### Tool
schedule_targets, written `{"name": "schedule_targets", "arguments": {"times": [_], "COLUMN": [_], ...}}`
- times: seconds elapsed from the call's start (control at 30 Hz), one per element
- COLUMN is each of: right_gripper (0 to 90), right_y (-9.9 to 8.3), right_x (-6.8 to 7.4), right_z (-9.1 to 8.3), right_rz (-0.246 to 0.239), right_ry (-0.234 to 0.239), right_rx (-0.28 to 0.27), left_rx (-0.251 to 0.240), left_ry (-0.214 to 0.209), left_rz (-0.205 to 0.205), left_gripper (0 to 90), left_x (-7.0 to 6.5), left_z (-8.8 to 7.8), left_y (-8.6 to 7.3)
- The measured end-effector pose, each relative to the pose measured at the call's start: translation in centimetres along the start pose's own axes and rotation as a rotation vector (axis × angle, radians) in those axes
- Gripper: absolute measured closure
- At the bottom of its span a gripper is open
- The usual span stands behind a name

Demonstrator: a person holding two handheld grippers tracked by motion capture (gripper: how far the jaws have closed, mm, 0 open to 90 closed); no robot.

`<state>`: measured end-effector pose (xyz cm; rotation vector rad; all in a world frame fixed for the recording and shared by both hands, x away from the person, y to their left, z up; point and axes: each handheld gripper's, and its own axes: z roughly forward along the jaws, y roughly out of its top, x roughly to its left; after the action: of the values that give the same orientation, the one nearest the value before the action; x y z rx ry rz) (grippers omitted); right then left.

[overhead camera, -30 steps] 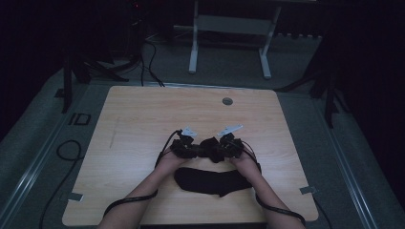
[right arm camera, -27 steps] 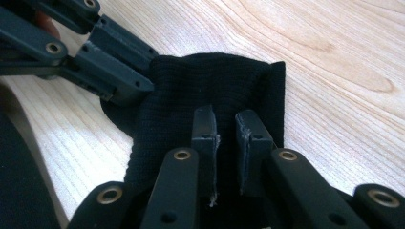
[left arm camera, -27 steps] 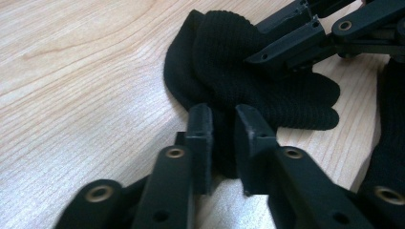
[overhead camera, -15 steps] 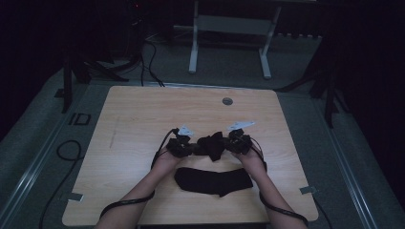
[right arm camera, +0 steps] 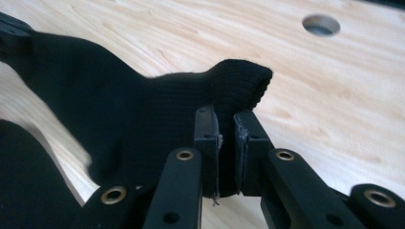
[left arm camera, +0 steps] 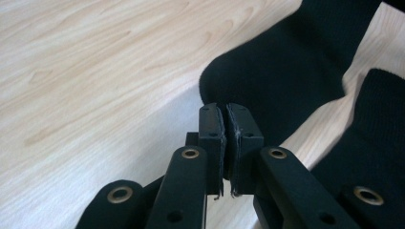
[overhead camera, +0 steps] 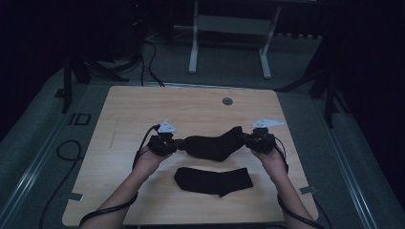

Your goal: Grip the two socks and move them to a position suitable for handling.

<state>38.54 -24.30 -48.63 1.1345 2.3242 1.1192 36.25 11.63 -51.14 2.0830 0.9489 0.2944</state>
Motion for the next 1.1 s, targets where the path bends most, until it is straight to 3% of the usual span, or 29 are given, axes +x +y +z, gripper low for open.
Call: {"name": "schedule_targets", "arguments": {"times": [0.07,0.17,0.2,0.47,0.6,0.73,0.93,1.07,1.1], "right_gripper": [81.1,80.6,80.4,77.6,74.6,68.5,60.1,52.5,52.5], "right_y": [-0.7,-2.0,-2.4,-4.8,-5.2,-5.4,-5.5,-5.2,-5.1], "right_x": [-0.3,-0.6,-0.6,-1.8,-2.2,-2.5,-3.1,-3.2,-3.2], "right_z": [0.3,1.1,1.5,3.6,3.8,3.7,2.9,2.4,2.2], "right_rz": [0.016,0.022,0.019,0.071,0.084,0.075,0.088,0.068,0.060], "right_ry": [0.001,0.000,-0.003,-0.018,-0.029,-0.019,-0.018,-0.011,-0.019], "right_rx": [0.017,0.057,0.070,0.140,0.149,0.157,0.143,0.139,0.135], "left_rx": [0.004,-0.018,-0.006,0.065,0.076,0.082,0.071,0.062,0.062], "left_ry": [-0.001,-0.055,-0.065,-0.034,-0.016,-0.024,-0.025,-0.024,-0.024], "left_rz": [0.000,-0.008,-0.007,-0.002,0.013,0.009,-0.002,-0.007,-0.007], "left_gripper": [85.6,85.4,85.3,85.1,85.0,84.2,72.0,56.6,56.6], "left_x": [0.2,0.7,0.8,0.8,0.6,0.7,0.8,1.0,1.0], "left_z": [0.3,1.1,1.5,3.8,4.1,4.2,3.8,3.3,3.3], "left_y": [-0.4,-1.1,-1.3,-2.2,-2.2,-2.4,-2.8,-2.8,-2.8]}}
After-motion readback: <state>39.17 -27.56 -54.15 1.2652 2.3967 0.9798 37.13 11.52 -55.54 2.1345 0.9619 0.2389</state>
